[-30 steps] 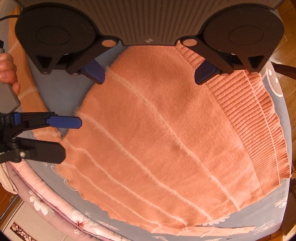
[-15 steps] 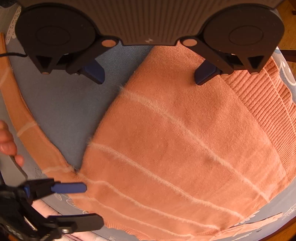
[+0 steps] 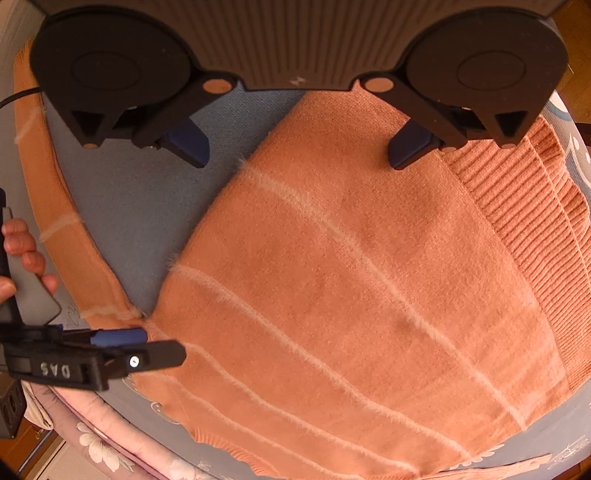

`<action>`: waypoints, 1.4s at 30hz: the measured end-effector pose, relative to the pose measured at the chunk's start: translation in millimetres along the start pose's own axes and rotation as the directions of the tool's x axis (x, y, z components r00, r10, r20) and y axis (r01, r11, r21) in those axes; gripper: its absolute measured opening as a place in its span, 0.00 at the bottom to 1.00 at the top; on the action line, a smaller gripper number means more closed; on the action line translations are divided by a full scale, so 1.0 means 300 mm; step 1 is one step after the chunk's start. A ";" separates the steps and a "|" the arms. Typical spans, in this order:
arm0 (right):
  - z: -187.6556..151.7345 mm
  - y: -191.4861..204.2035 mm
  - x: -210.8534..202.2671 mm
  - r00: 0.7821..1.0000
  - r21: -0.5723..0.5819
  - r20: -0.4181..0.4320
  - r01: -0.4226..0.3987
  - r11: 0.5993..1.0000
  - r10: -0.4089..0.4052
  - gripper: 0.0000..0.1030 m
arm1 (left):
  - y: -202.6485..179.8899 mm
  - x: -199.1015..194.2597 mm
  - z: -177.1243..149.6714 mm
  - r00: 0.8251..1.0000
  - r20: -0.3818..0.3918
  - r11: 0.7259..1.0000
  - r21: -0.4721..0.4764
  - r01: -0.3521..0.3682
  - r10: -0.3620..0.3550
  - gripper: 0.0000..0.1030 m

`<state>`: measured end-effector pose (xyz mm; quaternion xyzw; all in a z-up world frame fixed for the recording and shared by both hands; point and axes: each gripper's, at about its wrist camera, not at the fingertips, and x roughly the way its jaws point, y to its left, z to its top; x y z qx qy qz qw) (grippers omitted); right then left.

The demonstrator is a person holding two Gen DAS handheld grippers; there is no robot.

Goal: Fold clothes

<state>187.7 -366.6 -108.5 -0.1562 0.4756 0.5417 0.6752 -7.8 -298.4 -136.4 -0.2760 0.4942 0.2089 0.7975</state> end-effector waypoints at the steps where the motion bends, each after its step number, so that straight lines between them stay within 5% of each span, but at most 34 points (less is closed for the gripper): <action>1: 0.013 -0.004 -0.016 1.000 0.008 0.017 0.008 1.000 -0.008 1.00 | -0.001 0.001 0.001 1.000 -0.002 1.000 0.002 -0.001 0.001 0.99; 7: 0.039 -0.052 0.004 0.990 -0.033 -0.017 0.140 0.990 -0.141 1.00 | -0.026 0.011 0.007 1.000 -0.002 1.000 0.019 -0.017 0.017 0.99; 9: 0.015 -0.084 0.033 0.989 0.010 -0.077 0.131 0.991 -0.130 1.00 | -0.036 0.012 0.009 1.000 -0.001 1.000 0.021 -0.019 0.019 0.99; 15: -0.053 -0.074 -0.051 0.992 -0.006 -0.076 0.099 0.995 -0.100 1.00 | -0.054 0.013 0.044 1.000 -0.025 0.999 0.051 -0.003 0.004 0.99; 20: -0.148 -0.064 -0.176 0.987 -0.040 -0.095 0.124 0.992 -0.127 1.00 | -0.112 -0.051 0.128 0.995 0.064 0.996 0.058 0.070 -0.074 0.99; 26: -0.300 -0.069 -0.187 0.974 -0.042 -0.190 0.118 0.992 -0.124 1.00 | -0.149 0.017 0.210 0.997 0.080 1.000 0.024 -0.008 0.006 0.99; 32: -0.361 -0.072 -0.218 0.976 -0.029 -0.178 0.119 0.992 -0.122 1.00 | -0.138 0.100 0.178 0.995 0.022 0.995 0.014 -0.095 0.095 0.99; 42: -0.432 -0.050 -0.320 0.981 -0.005 -0.170 0.094 0.996 -0.093 1.00 | -0.185 -0.009 0.133 0.997 0.048 0.996 0.066 -0.063 0.060 0.99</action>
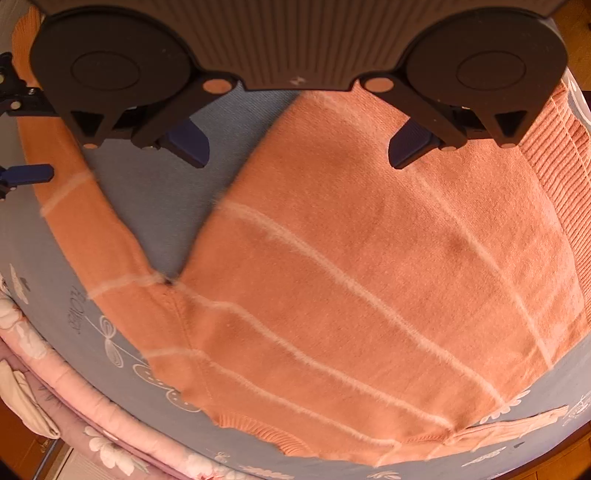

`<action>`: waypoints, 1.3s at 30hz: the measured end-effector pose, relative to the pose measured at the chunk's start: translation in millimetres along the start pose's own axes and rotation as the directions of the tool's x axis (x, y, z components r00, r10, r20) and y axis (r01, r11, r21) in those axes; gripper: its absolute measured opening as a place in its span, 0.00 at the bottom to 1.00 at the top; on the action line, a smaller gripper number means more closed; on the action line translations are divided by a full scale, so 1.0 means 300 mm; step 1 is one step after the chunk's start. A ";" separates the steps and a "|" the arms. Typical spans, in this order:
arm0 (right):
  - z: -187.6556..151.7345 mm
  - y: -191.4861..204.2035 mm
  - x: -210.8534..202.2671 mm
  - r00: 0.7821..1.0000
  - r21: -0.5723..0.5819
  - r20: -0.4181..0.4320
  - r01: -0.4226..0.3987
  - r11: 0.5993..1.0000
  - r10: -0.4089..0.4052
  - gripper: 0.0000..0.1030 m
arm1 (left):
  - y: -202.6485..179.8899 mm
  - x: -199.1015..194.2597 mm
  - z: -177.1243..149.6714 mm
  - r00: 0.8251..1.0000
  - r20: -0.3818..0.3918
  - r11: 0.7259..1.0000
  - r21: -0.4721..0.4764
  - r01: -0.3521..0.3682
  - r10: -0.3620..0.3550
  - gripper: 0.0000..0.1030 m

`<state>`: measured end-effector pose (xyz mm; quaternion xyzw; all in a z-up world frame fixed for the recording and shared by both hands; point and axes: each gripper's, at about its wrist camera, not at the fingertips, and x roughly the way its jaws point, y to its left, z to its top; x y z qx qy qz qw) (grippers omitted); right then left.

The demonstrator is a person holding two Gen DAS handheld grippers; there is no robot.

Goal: Fold clothes

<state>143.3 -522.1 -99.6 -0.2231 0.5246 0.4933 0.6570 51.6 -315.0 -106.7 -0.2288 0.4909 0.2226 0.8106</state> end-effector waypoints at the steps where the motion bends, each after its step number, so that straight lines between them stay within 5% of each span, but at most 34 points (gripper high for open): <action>1: -0.016 -0.001 0.006 1.000 0.001 -0.018 0.000 1.000 0.000 1.00 | -0.005 -0.008 -0.011 1.000 -0.002 1.000 0.005 0.001 -0.001 0.99; 10: -0.091 -0.009 -0.004 0.998 0.028 -0.051 0.020 0.999 -0.019 1.00 | -0.008 -0.031 -0.073 1.000 -0.009 0.998 -0.063 0.027 -0.028 0.99; 18: -0.167 -0.003 0.012 0.995 0.022 -0.086 0.061 0.998 -0.059 1.00 | -0.052 -0.040 -0.098 0.998 -0.021 0.998 -0.026 0.058 -0.059 0.99; 29: -0.149 0.039 0.027 0.993 -0.032 -0.108 0.041 0.999 -0.045 1.00 | -0.047 -0.046 -0.129 0.996 -0.045 0.997 -0.039 0.070 -0.072 0.99; 39: 0.136 0.107 0.024 0.989 -0.127 0.150 0.015 0.992 0.004 1.00 | 0.023 -0.012 -0.158 0.989 -0.032 0.987 -0.069 0.145 -0.148 0.99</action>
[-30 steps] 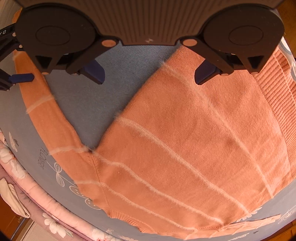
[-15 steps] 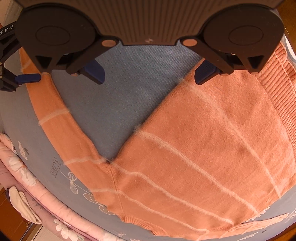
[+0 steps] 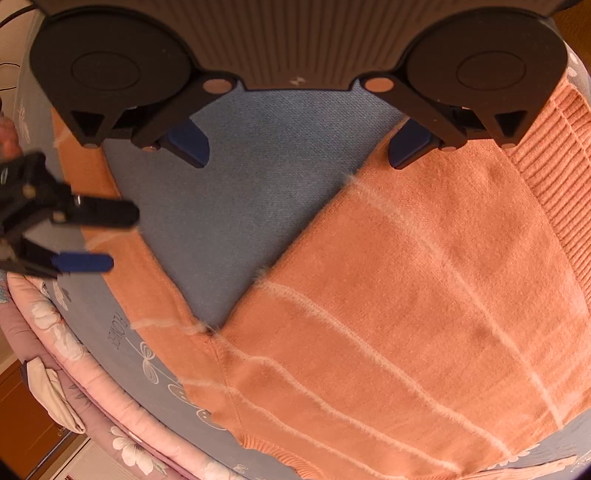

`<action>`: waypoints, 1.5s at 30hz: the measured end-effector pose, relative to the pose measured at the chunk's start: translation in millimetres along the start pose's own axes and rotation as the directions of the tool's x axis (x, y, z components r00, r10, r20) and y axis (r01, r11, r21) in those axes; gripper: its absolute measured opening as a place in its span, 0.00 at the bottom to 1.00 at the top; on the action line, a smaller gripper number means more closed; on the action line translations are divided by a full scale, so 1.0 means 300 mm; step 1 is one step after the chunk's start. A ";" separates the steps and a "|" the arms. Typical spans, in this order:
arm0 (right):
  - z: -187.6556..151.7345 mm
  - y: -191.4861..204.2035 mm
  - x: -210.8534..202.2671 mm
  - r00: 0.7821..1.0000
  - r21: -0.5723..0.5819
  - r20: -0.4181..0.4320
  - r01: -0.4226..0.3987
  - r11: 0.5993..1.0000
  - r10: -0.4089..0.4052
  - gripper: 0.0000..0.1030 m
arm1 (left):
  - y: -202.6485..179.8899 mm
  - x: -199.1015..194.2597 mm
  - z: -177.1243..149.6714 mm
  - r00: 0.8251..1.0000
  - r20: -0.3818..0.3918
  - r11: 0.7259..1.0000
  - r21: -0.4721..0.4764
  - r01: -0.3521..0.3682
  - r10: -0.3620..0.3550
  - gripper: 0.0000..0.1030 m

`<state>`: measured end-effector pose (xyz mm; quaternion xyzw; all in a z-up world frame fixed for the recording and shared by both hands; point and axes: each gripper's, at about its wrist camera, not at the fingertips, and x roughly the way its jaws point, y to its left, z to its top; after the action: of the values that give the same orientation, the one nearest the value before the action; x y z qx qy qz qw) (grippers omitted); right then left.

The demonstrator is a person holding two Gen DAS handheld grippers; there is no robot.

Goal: Fold clothes

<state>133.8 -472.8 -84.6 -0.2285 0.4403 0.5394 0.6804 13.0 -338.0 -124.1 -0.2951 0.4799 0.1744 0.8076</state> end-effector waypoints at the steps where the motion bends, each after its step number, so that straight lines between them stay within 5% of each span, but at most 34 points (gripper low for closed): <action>1: 0.042 0.001 0.020 1.000 -0.003 0.021 0.001 1.000 -0.001 1.00 | 0.006 0.003 0.000 1.000 -0.004 1.000 -0.004 -0.007 0.007 0.99; 8: 0.274 0.005 0.192 0.985 0.007 0.169 -0.046 0.999 0.044 1.00 | 0.024 -0.002 -0.017 1.000 -0.008 1.000 -0.005 -0.001 0.001 0.99; 14: 0.291 0.014 0.391 0.998 -0.035 0.055 0.012 0.999 -0.010 1.00 | 0.028 -0.005 -0.025 1.000 -0.010 1.000 0.003 -0.002 0.002 0.99; 18: 0.272 0.057 0.364 0.999 -0.162 0.031 0.032 0.986 -0.028 1.00 | 0.029 -0.002 -0.021 1.000 -0.016 1.000 0.002 -0.003 0.003 0.99; 21: 0.244 0.038 0.240 0.993 -0.071 0.081 -0.078 0.994 0.084 1.00 | 0.029 -0.005 -0.016 1.000 -0.019 1.000 -0.012 -0.007 0.006 0.99; 28: 0.084 -0.025 0.137 0.999 0.085 0.035 -0.009 0.996 0.006 1.00 | 0.033 -0.053 -0.015 0.999 0.029 0.999 -0.052 -0.014 0.016 0.99; 32: 0.020 0.005 0.096 0.999 0.067 0.024 0.025 0.997 -0.027 1.00 | 0.062 -0.070 0.005 0.999 0.035 0.999 -0.036 -0.036 0.037 0.99; 45: 0.268 0.304 0.203 0.982 -0.068 -0.083 0.161 0.985 -0.167 1.00 | 0.366 -0.134 0.174 0.994 0.113 1.000 -0.001 0.000 0.001 0.99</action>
<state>78.7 -348.7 -80.3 -0.3084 0.4331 0.4840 0.6950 -33.1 -220.4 -103.7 -0.2850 0.4334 0.1912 0.8333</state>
